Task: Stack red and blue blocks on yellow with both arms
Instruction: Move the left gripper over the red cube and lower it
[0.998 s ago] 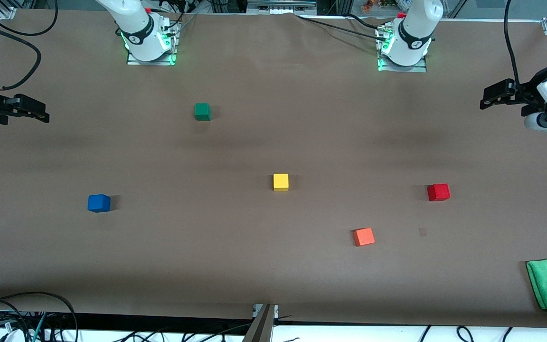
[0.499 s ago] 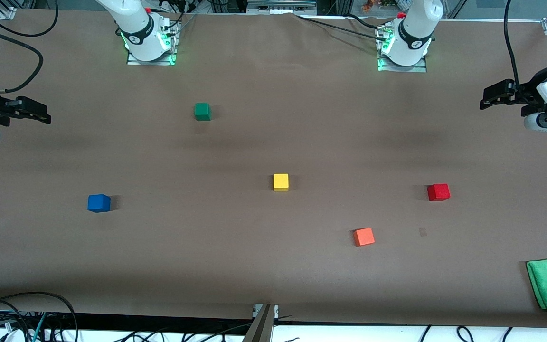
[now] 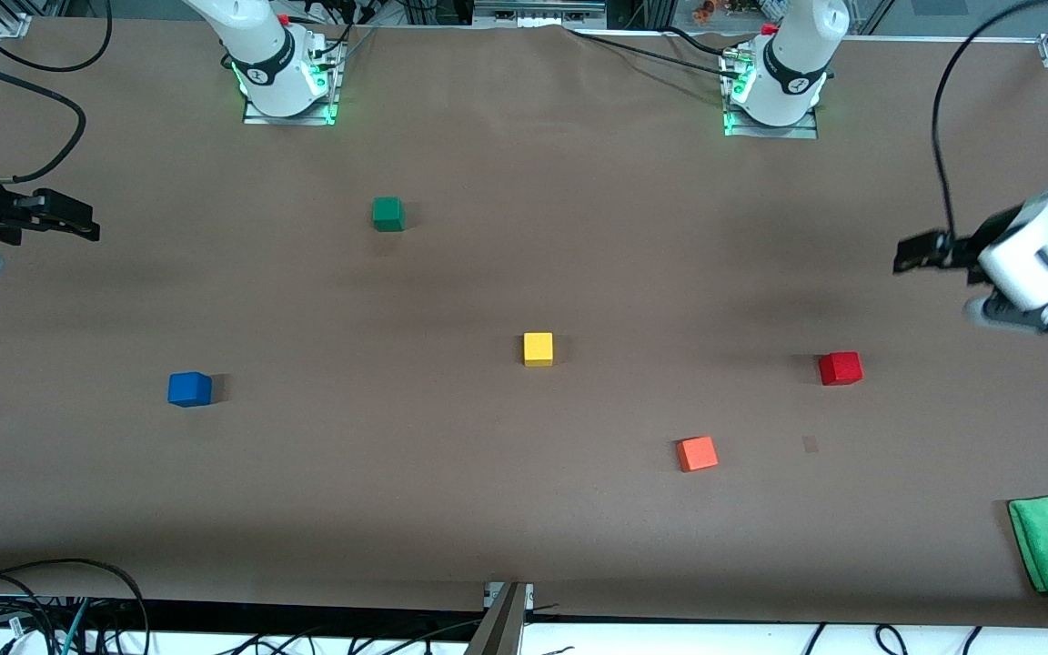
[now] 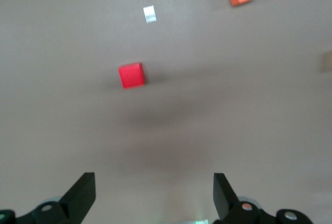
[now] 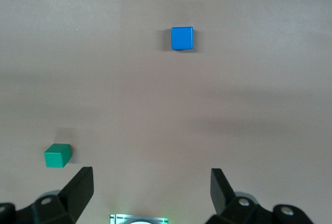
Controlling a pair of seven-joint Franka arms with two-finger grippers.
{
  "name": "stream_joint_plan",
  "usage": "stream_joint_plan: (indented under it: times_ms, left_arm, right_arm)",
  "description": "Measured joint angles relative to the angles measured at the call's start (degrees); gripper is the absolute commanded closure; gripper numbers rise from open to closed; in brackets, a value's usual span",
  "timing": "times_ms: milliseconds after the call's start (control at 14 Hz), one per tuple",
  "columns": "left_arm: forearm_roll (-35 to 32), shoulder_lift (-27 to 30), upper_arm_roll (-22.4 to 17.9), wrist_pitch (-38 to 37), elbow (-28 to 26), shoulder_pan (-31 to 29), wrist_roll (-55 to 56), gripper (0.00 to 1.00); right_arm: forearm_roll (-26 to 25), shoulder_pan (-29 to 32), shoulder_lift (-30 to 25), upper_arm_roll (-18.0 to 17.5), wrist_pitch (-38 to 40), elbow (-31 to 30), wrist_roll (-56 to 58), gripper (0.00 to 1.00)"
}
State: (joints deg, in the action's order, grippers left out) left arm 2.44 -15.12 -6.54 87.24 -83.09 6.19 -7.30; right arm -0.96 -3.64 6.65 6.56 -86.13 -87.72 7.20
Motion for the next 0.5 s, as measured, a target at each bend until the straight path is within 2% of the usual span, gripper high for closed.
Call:
stream_joint_plan:
  times_ms: [285, 499]
  left_arm:
    - [-0.06, -1.81, -0.06, 11.39, -5.17, -1.24, -2.12, 0.0]
    - [-0.06, -1.86, -0.18, 14.77, -7.3, -5.06, -9.15, 0.0]
  right_arm:
    - [0.0, 0.0, 0.17, 0.0, -0.1, 0.0, 0.0, 0.0]
    - [0.0, 0.0, 0.23, 0.0, -0.13, 0.0, 0.0, 0.0]
